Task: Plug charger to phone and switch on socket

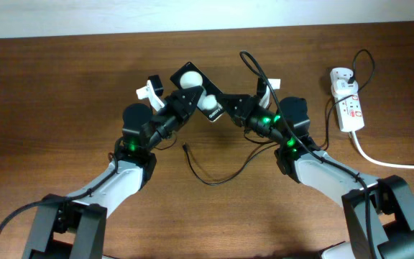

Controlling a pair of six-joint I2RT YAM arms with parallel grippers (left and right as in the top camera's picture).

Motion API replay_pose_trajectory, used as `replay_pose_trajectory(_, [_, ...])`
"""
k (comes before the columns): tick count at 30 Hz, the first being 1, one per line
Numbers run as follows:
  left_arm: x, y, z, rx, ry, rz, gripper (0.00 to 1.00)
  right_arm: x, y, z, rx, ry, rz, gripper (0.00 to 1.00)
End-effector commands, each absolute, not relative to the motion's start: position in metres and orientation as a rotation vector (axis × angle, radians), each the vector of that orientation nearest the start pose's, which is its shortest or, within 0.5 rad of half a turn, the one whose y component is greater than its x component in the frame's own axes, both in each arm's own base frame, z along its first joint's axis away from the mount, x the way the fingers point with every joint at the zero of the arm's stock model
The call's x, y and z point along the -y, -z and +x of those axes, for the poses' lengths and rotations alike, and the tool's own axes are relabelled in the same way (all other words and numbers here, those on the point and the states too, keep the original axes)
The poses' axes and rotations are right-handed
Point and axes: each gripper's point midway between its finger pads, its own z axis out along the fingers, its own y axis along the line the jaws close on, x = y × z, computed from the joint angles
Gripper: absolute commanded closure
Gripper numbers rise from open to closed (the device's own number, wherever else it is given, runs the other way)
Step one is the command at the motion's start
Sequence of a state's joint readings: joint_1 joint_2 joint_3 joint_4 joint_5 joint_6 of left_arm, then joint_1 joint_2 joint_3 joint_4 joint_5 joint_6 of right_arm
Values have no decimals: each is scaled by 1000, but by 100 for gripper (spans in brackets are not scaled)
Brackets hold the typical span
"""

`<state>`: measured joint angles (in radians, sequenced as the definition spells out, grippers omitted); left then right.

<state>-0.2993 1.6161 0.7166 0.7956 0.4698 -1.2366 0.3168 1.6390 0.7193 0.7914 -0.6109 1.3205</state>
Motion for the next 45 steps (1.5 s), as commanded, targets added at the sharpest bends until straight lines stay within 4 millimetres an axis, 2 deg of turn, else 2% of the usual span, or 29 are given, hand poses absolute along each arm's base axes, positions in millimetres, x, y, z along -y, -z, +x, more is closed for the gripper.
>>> replay_pose_trajectory(1, [203, -224, 421, -1776, 1496, -428, 68, -246, -178, 376, -2041, -1701, 389, 96])
replay_pose_trajectory(7, [203, -224, 420, -1777, 1498, -427, 78, -249, -179, 371, -2054, -1723, 352, 96])
replay_pose_trajectory(9, [203, -224, 420, -1777, 1498, -426, 87, -251, -179, 369, -2054, -1715, 299, 94])
replay_pose_trajectory(10, [203, -224, 420, -1777, 1498, -426, 90, -252, -179, 367, -2057, -1717, 273, 74])
replay_pose_trajectory(11, [203, -224, 420, -1779, 1497, -428, 94, -253, -180, 364, -2059, -1720, 238, 61])
replay_pose_trajectory(13, [201, -221, 421, -1786, 1492, -438, 100, -255, -181, 359, -2064, -1738, 189, 49])
replay_pose_trajectory(17, [186, -211, 423, -1833, 1512, -490, 100, -240, -202, 356, -1968, -1745, -18, 19])
replay_pose_trajectory(20, [171, -201, 422, -1885, 1543, -534, 100, -227, -212, 356, -1929, -1718, -90, 10])
replay_pose_trajectory(22, [166, -196, 419, -1922, 1569, -541, 100, -222, -211, 356, -1932, -1712, -104, 2])
replay_pose_trajectory(27, [159, -183, 407, -2019, 1638, -556, 100, -214, -175, 353, -2078, -1627, -60, 1])
replay_pose_trajectory(29, [156, -178, 405, -2041, 1639, -560, 100, -210, -168, 350, -2123, -1563, -45, 1])
replay_pose_trajectory(36, [159, -170, 407, -2105, 1663, -604, 100, -168, -181, 330, -2190, -1095, -36, 1])
replay_pose_trajectory(40, [180, -183, 423, -2160, 1851, -398, 100, -151, -186, 314, -2213, -955, -38, 1])
replay_pose_trajectory(42, [188, -185, 425, -2179, 1929, -256, 100, -148, -178, 309, -2252, -922, -45, 1])
replay_pose_trajectory(45, [191, -179, 417, -2198, 1959, -170, 100, -139, -158, 299, -2335, -829, -76, 1])
